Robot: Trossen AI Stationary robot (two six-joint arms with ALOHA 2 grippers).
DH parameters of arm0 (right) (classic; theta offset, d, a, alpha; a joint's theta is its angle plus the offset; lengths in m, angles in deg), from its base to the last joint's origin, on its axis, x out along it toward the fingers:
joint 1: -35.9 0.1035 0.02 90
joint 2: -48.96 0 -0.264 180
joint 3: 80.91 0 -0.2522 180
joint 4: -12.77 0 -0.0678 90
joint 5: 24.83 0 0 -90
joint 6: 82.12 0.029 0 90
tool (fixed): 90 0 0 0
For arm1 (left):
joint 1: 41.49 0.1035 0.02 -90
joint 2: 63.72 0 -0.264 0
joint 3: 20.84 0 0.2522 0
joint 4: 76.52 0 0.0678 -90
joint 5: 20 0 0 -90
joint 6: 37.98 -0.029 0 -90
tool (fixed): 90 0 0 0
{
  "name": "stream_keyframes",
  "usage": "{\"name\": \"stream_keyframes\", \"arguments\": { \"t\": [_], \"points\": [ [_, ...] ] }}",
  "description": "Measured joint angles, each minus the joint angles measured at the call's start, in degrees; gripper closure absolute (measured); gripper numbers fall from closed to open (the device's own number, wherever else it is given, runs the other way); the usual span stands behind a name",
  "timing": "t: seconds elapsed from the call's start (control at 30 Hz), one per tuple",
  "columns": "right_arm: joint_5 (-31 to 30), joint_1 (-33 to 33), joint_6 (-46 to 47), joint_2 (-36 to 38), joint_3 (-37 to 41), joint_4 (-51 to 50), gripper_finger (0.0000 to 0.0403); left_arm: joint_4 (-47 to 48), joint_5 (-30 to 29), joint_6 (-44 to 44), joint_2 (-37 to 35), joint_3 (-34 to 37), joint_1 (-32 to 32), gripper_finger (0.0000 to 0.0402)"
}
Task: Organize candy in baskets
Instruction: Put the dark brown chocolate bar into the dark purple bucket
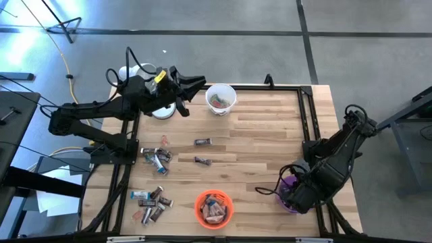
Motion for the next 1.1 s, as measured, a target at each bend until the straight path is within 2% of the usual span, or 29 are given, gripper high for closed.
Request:
{"name": "stream_keyframes", "arguments": {
  "t": [0.3, 0.47, 0.63, 0.8, 0.9, 1.1],
  "points": [
    [0.2, 0.8, -7.7, 0.0, 0.0, 0.0, 0.0392, 0.4, 0.9, -0.5, 0.0, 0.0, 0.0, 0.0346],
    [0.2, 0.8, -12.2, 0.0, 0.0, 0.2, 0.0326, 0.8, 1.0, -1.4, -0.6, -0.1, 0.0, 0.0346],
    [0.3, 0.8, -11.9, 0.0, 0.0, 0.0, 0.0256, 1.2, 1.0, -1.5, -1.6, -0.1, 0.0, 0.0346],
    [0.2, -0.1, -11.7, 0.0, 0.0, 0.0, 0.0235, 2.8, 1.0, -2.3, -2.8, -0.1, 0.0, 0.0346],
    [-3.6, -1.9, -14.1, 0.0, 0.0, 0.0, 0.0238, 3.8, 0.6, -2.4, -3.5, -0.1, 0.0, 0.0346],
    [-19.1, -7.5, -28.3, -0.3, 0.0, 0.0, 0.0254, 11.2, 0.5, -0.4, -3.6, -0.1, 0.1, 0.0346]
  ]
}}
